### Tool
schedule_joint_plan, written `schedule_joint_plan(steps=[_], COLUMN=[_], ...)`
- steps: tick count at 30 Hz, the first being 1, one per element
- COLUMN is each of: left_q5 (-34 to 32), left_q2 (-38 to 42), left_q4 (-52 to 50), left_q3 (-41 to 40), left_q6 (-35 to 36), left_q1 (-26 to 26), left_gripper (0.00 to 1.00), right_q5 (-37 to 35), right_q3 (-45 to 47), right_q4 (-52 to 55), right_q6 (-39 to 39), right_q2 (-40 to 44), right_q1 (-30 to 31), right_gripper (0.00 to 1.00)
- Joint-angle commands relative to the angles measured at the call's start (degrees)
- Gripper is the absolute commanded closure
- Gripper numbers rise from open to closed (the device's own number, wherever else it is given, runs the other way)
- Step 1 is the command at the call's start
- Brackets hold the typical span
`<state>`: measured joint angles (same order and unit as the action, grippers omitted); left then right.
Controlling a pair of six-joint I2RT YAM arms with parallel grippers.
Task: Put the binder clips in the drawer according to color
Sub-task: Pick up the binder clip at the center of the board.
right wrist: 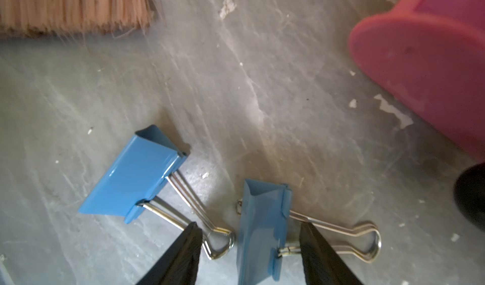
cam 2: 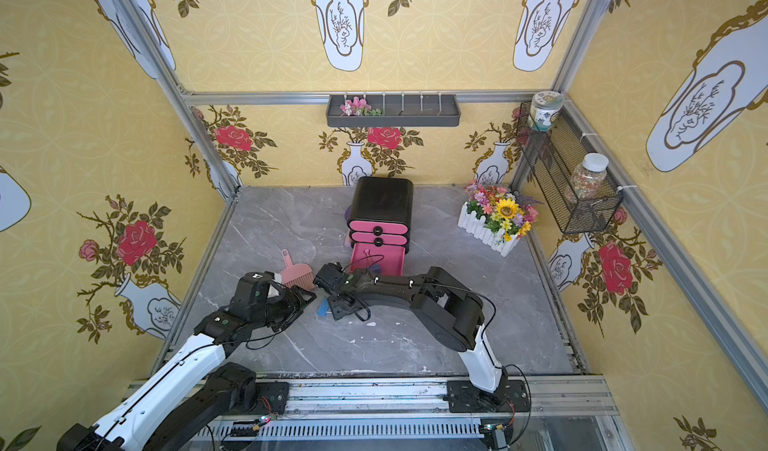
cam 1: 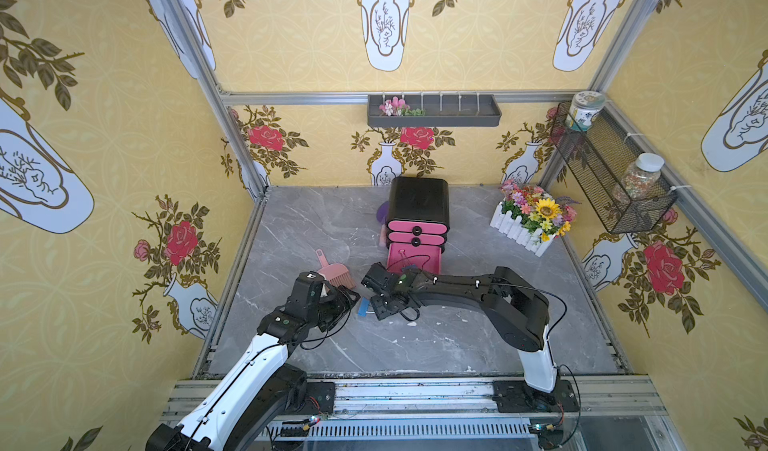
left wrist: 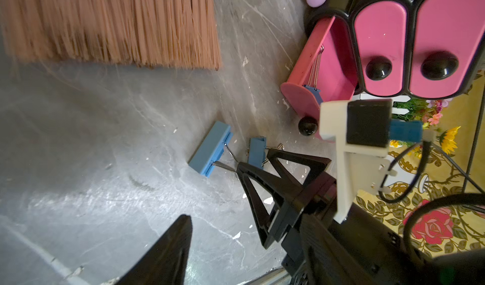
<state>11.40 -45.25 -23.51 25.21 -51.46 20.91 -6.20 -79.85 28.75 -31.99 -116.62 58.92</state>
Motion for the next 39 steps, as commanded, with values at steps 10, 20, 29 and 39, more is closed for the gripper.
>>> schedule_joint_plan(steps=[10, 20, 29, 39], left_q5=[0.73, 1.34, 1.52, 1.7], left_q2=[-0.09, -1.33, -1.5, -2.03], left_q4=[1.79, 3.18, 3.42, 4.28], left_q3=[-0.75, -0.69, -0.46, -0.43], left_q6=[0.06, -0.22, -0.31, -0.31], left_q1=[-0.08, -0.08, -0.08, -0.08], left_gripper=[0.29, 0.29, 0.29, 0.29], right_q5=[0.86, -1.1, -4.15, -5.98], right_q3=[3.17, 5.3, 5.05, 4.19], right_q4=[-3.08, -1.72, 1.0, 3.86], right_q6=[-2.76, -3.48, -3.79, -3.62], right_q2=[0.74, 1.99, 6.31, 8.02], right_q1=[-1.49, -0.03, 2.07, 2.93], right_gripper=[0.49, 0.59, 0.61, 0.56])
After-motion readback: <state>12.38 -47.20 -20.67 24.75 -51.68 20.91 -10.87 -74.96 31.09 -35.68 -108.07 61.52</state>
